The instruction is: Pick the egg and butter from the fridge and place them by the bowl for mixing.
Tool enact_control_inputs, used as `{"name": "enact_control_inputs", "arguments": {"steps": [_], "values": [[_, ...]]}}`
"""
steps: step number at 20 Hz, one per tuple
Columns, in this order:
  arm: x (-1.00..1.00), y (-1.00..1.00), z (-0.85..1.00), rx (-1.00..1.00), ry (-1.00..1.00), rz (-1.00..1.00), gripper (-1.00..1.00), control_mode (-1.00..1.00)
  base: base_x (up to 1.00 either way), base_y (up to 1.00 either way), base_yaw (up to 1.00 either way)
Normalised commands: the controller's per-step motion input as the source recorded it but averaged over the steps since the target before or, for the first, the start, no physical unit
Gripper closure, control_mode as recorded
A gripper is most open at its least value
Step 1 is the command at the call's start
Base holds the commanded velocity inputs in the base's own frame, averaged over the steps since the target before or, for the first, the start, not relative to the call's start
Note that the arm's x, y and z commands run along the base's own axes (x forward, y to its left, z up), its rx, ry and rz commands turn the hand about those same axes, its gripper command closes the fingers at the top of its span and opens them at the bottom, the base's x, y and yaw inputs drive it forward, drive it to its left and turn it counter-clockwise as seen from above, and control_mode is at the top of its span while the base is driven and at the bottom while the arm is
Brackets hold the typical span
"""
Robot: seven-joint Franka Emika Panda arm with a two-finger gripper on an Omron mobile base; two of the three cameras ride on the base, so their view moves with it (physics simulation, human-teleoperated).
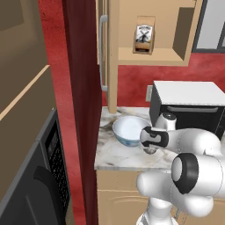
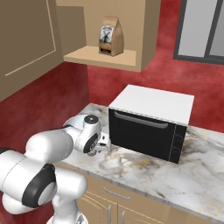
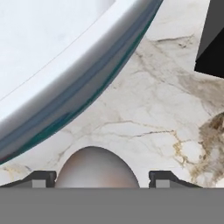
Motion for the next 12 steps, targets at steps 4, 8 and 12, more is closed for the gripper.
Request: {"name": "enact_control_inputs", "arguments": {"steps": [4,8,12], "values": [[0.0,-0.04,-0.12,0.0,-0.04,0.0,-1.0,-1.0,0.0,0.0,0.0],[-0.05,-0.04,-0.04,0.0,-0.05,0.01,-1.0,-1.0,0.0,0.0,0.0],[-0.19,-0.01,0.03,0.0,-0.02,0.02,-1.0,-1.0,0.0,0.0,0.0]]}}
